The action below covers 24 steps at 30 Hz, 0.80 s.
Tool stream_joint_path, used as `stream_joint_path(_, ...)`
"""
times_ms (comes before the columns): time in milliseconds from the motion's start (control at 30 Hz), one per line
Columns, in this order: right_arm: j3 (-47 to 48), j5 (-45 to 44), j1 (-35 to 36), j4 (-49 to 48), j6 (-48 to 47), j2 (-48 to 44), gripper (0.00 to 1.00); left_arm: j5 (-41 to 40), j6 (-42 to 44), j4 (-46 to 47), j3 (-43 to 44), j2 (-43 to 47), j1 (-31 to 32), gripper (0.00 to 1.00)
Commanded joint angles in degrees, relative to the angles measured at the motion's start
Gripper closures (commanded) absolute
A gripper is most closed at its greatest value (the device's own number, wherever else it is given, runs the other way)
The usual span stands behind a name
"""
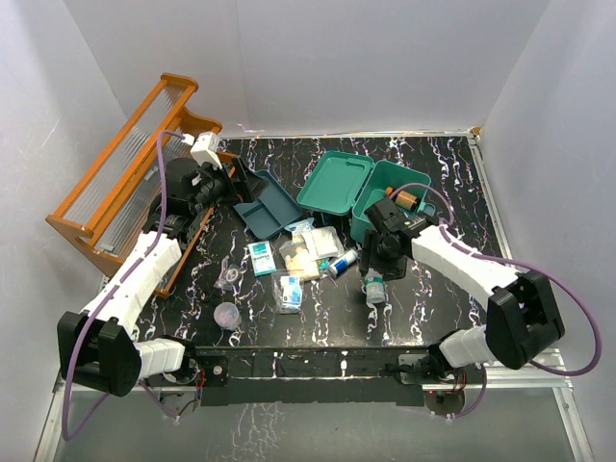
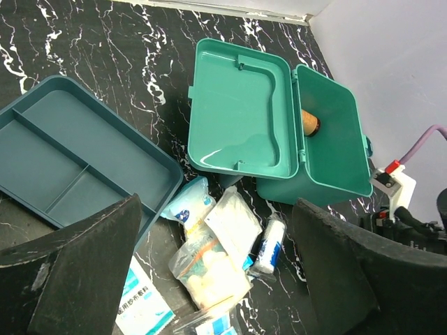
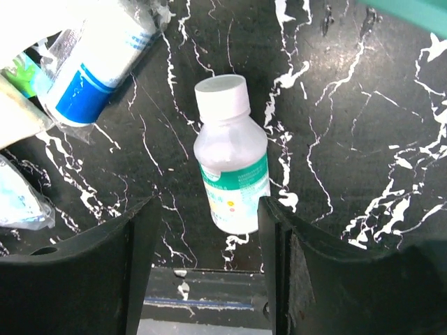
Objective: Organize the medicine kit
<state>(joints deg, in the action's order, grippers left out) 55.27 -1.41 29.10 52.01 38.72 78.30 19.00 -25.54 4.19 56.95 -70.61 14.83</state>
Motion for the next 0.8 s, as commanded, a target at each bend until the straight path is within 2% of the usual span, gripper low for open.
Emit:
stream_joint_path(0,-0.7,-5.7,2.4,-5.0,0.9,1.7,0.46,0.9,0.1,1.9,-0.8,2.1,0.5,0.12)
stream_joint_path(333,-1.3,-11.0,7.6,-6.1,1.2,8.1,0.49,0.7,0.0,1.9,-1.2,2.1,0.8,0.12)
stream_joint_path(600,-1.5,-13.1,8.7,-6.9,0.4,10.5,0.53,0.3,0.3,1.6,-0.7,1.6,0.8,0.12)
stream_joint_path(767,-2.3,-11.8,8.7,-8.1,0.0,10.6,0.51,0.3,0.4,1.9,-0.4,1.1,0.8,0.11)
